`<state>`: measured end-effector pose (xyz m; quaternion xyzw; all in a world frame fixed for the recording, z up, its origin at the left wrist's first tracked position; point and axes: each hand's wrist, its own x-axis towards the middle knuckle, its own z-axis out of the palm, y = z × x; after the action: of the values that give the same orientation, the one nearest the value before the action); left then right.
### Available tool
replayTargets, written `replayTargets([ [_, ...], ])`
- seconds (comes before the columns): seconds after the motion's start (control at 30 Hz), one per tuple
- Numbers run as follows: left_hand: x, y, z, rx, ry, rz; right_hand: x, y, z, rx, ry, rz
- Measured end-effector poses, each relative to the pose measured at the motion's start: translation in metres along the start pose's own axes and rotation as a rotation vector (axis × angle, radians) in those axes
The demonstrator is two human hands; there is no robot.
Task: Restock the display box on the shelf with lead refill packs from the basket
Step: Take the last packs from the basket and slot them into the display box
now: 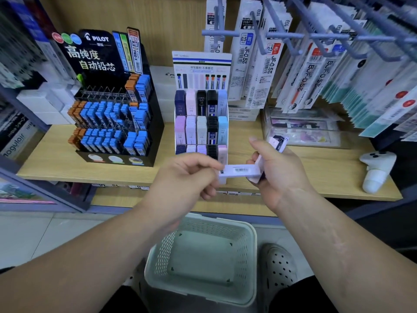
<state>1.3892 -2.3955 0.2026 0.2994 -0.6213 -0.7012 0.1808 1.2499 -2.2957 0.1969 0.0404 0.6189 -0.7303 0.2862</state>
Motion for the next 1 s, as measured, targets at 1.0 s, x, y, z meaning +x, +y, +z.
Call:
replayTargets([
  [1.0,0.051,-0.012,-0.047,1.046,0.052,0.685,-0.01,0.0,-0.006,-0.022,-0.144,0.068],
])
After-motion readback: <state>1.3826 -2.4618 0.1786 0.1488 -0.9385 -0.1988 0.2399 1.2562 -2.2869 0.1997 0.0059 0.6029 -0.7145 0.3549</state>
